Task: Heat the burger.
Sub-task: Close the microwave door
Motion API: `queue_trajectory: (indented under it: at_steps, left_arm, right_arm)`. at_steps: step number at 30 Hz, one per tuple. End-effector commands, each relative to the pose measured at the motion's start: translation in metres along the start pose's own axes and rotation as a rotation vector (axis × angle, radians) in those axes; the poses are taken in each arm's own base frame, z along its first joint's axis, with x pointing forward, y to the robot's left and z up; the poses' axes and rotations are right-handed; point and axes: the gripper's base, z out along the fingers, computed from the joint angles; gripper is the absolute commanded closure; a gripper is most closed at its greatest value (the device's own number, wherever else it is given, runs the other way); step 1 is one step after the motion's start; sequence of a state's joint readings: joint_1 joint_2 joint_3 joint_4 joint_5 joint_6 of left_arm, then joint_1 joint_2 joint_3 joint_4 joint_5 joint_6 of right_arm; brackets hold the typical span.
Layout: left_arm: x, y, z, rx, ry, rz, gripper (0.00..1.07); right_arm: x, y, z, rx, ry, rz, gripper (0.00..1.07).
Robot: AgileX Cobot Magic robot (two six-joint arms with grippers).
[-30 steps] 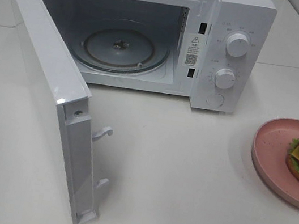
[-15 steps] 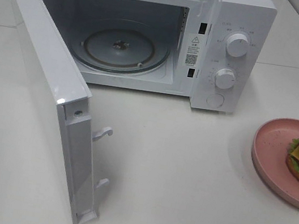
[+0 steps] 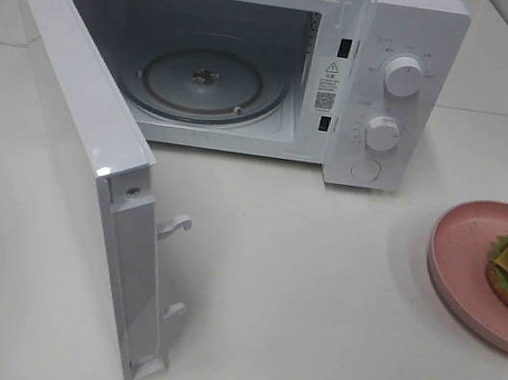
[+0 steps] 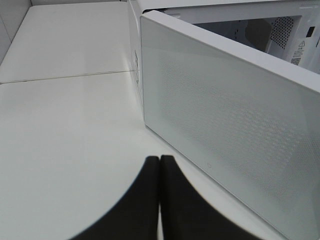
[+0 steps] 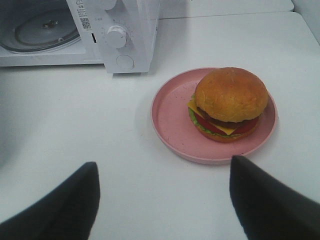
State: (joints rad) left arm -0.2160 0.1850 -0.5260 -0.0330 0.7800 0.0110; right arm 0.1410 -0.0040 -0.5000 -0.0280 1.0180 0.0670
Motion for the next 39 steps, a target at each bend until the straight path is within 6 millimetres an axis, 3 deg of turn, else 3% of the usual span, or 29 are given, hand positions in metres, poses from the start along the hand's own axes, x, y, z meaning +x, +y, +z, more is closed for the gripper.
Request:
queue_trajectory:
  at_steps: [1, 7, 12, 13, 15, 18, 22, 29, 33, 39]
  left_arm:
    - [-0.011, 0.0, 0.021, 0.0, 0.025, -0.002, 1.06]
    - [-0.016, 0.001, 0.053, -0.003, 0.122, -0.006, 1.06]
    - [-0.017, 0.002, 0.095, -0.006, 0.215, -0.014, 1.06]
    - [-0.017, 0.002, 0.095, -0.006, 0.215, -0.014, 1.06]
    - [-0.015, 0.002, 0.116, -0.003, 0.261, -0.03, 1.06]
    - [-0.012, 0.002, 0.128, -0.001, 0.284, -0.047, 1.06]
    - [-0.006, 0.001, 0.158, 0.004, 0.313, -0.099, 1.06]
    - [-0.002, -0.013, 0.186, 0.054, 0.291, -0.083, 1.06]
    - [0.005, -0.036, 0.207, 0.128, 0.268, -0.035, 1.06]
    - [0.012, -0.049, 0.216, 0.168, 0.267, -0.003, 1.06]
  right_arm:
    - [0.001, 0.0, -0.004, 0.005, -0.041, -0.01, 0.38]
    - [0.001, 0.0, -0.004, 0.005, -0.041, -0.01, 0.38]
    - [0.001, 0.0, -0.004, 0.005, -0.041, -0.01, 0.38]
    - [0.001, 0.0, -0.004, 0.005, -0.041, -0.01, 0.38]
    - [0.001, 0.0, -0.004, 0.005, -0.041, -0.01, 0.38]
    - [0.001, 0.0, -0.004, 0.005, -0.041, -0.01, 0.39]
    - [0.001, 0.0, -0.004, 0.005, -0.041, -0.01, 0.39]
    - [0.001, 0.0, -0.004, 0.005, -0.041, -0.01, 0.39]
    - [0.001, 0.0, -0.004, 0.005, -0.041, -0.01, 0.39]
    - [0.001, 0.0, -0.004, 0.005, -0.041, -0.01, 0.39]
